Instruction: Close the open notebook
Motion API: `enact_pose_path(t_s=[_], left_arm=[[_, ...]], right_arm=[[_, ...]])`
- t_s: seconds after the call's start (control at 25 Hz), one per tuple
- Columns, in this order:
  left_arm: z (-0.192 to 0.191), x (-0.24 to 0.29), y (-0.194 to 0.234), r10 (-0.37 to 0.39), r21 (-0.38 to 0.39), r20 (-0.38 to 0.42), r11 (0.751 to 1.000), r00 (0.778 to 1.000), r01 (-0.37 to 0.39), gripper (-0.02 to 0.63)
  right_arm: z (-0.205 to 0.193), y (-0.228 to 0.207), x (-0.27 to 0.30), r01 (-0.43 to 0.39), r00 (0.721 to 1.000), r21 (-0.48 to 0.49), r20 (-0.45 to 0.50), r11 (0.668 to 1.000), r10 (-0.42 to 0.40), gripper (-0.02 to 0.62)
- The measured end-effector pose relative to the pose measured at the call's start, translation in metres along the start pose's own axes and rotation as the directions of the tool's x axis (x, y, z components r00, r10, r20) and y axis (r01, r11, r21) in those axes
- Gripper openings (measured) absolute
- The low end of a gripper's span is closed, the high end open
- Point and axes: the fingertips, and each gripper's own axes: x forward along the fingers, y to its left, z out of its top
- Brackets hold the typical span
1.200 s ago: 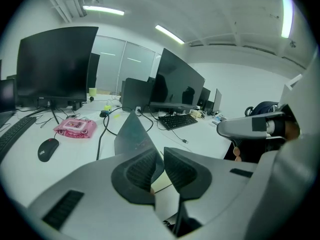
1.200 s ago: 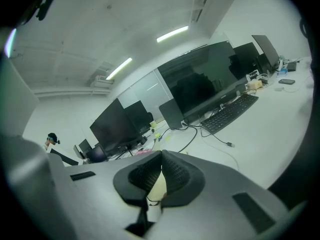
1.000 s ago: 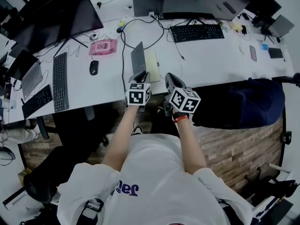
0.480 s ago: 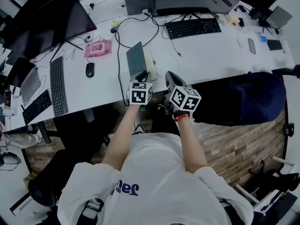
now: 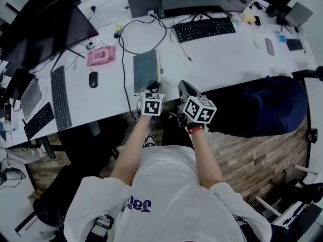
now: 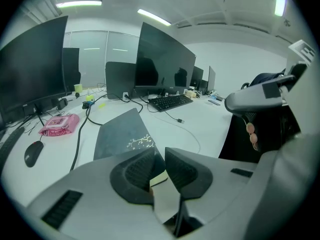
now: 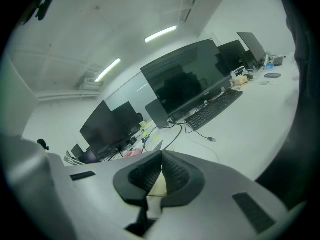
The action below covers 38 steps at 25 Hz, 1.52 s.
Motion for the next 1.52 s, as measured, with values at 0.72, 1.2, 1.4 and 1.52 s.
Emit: enact_pose_path(t_s=[0.72, 1.2, 1.4, 1.52], left_arm=[[-0.043, 0.044, -0.002, 0.01, 0.021, -0.138, 1.0, 0.99, -0.007, 0.069], [0.033, -0.088, 0.027, -0.049, 0.0, 0.16, 0.999, 0.986, 0.05, 0.069], [0.07, -0.175, 0.049, -0.059, -0.002, 0.318, 0.998, 0.946, 0.063, 0.055], [0.086, -0.223, 0.061, -0.057, -0.009, 0.41, 0.998, 0.91, 0.067, 0.046]], right_arm=[[-0.012, -0.011, -0.004, 0.036, 0.999, 0.014, -0.028, 0.999, -0.036, 0.015], [0.014, 0.07, -0.032, 0.012, 0.997, -0.093, 0.072, 0.996, -0.005, 0.015], [0.032, 0.118, -0.062, 0.026, 0.989, -0.199, 0.147, 0.98, 0.004, 0.015], [0.037, 0.14, -0.083, 0.044, 0.979, -0.228, 0.205, 0.973, 0.003, 0.015]])
